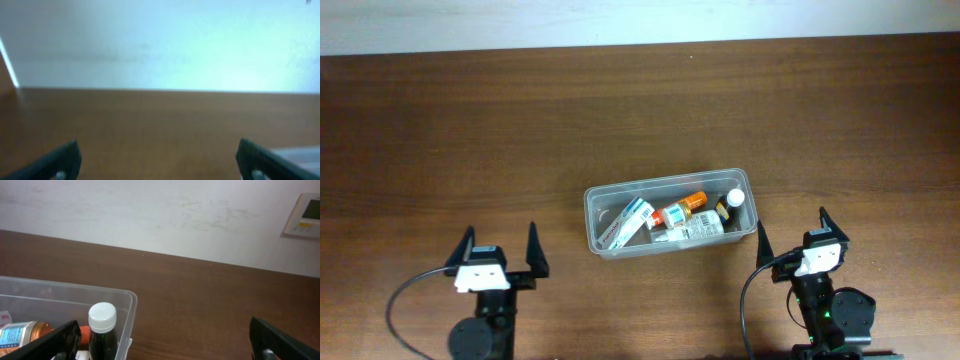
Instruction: Pack container
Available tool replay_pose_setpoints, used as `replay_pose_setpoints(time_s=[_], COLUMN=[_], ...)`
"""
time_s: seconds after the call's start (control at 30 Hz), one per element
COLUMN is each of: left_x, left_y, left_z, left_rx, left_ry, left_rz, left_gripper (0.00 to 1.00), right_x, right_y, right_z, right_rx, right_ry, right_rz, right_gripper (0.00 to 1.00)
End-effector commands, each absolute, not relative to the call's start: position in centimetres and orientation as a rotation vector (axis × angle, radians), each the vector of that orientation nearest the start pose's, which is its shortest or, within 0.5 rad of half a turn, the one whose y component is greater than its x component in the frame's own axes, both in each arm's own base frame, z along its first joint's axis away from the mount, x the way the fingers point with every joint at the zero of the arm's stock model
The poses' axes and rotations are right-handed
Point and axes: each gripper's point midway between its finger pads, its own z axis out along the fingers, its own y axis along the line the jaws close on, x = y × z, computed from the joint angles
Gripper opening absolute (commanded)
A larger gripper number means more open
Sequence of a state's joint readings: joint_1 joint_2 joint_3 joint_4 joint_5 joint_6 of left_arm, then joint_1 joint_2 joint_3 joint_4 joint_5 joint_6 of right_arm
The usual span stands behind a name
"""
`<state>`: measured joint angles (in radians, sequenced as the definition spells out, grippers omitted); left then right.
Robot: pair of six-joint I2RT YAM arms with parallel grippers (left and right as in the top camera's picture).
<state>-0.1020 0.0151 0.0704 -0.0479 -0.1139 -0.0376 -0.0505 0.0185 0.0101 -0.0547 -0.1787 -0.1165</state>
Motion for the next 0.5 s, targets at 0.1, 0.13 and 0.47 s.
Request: replay_pose_setpoints(time_s=[0.1,0.13,0.47], left_x=[24.48,24.49,24.49], left_y=[-0.72,-0.71,-0.72], left_z=[15.84,15.80,15.80], left_rx=[-0.010,-0.011,-0.011], left_ry=[1.653,1.655,1.655], left_rz=[-0.011,-0.011,-0.011], left_gripper=[0.99,0.99,0.99], right_x=[24.50,24.50,24.50], right_y=[2.09,2.09,2.09], right_z=[15.87,15.87,15.87], right_rx=[-0.207,-0.207,-0.207], right_ry=[1.624,1.624,1.624], right_rz=[0.024,0.024,0.024], right_gripper=[0.98,0.98,0.98])
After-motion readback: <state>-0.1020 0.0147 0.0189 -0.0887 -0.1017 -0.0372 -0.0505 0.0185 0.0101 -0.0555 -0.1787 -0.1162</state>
